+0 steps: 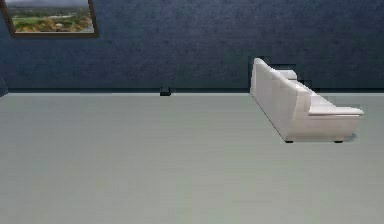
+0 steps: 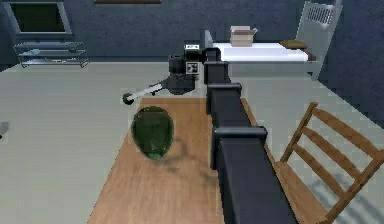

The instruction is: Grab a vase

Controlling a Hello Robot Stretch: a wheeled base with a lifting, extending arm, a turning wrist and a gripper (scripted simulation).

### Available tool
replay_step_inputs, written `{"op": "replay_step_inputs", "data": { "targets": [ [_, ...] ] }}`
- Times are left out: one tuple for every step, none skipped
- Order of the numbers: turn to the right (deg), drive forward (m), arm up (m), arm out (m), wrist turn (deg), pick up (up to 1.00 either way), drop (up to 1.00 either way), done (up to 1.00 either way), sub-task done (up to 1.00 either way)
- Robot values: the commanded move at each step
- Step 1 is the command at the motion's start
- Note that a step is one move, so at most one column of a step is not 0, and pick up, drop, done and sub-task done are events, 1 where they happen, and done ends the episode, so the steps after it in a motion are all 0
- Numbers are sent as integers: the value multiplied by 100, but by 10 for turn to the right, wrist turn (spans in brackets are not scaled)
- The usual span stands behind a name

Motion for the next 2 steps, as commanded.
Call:
{"op": "replay_step_inputs", "data": {
  "targets": [
    [0,0,0,0,120,0,0,0,0],
    [0,0,-28,0,0,0,0,0,0]
  ]
}}
